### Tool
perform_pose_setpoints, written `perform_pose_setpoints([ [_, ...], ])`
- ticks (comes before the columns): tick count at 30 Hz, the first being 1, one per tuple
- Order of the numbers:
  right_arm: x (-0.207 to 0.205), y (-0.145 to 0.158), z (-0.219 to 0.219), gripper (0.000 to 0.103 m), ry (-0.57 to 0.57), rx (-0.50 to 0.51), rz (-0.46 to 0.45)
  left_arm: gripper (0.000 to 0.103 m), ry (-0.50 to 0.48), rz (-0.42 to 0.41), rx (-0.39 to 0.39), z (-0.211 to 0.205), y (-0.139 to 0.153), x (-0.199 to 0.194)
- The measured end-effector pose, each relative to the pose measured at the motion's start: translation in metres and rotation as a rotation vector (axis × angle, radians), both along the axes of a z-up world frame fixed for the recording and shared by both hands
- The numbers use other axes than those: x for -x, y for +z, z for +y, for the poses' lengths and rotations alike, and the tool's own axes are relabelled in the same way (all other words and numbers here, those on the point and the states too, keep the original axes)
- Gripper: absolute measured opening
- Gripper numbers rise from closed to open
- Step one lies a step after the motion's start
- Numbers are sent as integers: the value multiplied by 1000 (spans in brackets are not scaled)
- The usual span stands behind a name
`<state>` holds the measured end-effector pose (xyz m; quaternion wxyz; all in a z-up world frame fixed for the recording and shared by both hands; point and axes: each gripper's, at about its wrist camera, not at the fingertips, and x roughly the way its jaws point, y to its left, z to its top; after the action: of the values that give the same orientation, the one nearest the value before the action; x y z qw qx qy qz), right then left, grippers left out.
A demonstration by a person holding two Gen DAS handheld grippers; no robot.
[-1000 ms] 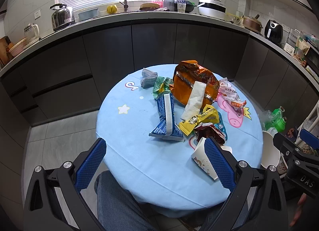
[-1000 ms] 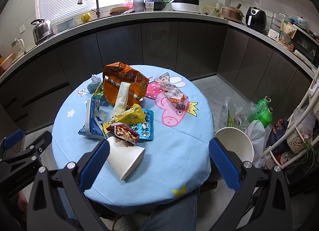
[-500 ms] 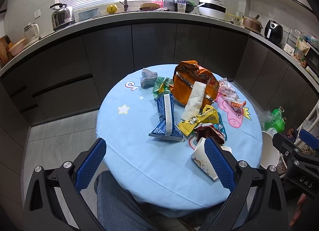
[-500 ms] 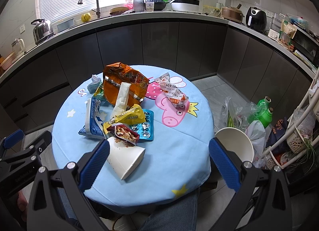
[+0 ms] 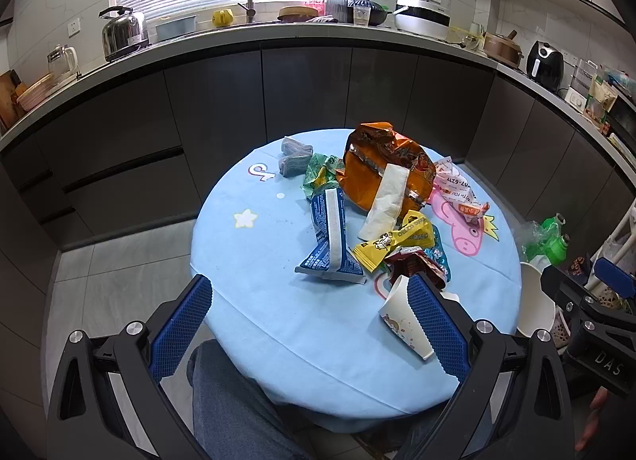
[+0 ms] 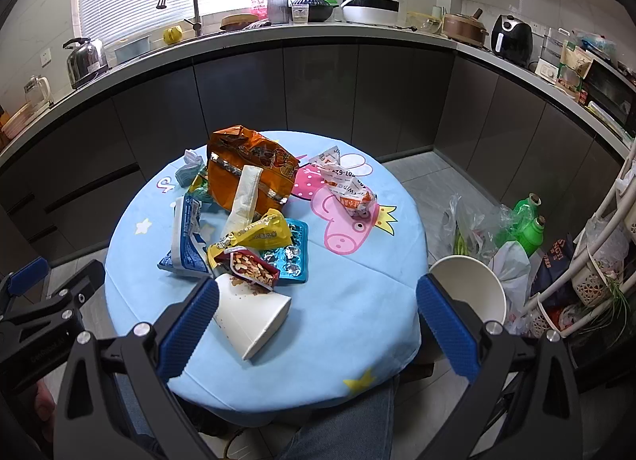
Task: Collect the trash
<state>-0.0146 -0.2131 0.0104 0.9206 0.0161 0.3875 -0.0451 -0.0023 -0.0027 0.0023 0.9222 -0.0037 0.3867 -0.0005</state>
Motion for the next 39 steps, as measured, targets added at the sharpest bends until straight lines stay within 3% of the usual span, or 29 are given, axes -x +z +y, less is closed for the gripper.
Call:
perform_pose_setpoints([
  [30,-3,1,-2,100,0,-2,4,94,0,3,5,-1,0,0],
  [39,-13,-15,13,100,11,4,33,94,0,33,16,3,-6,-9],
])
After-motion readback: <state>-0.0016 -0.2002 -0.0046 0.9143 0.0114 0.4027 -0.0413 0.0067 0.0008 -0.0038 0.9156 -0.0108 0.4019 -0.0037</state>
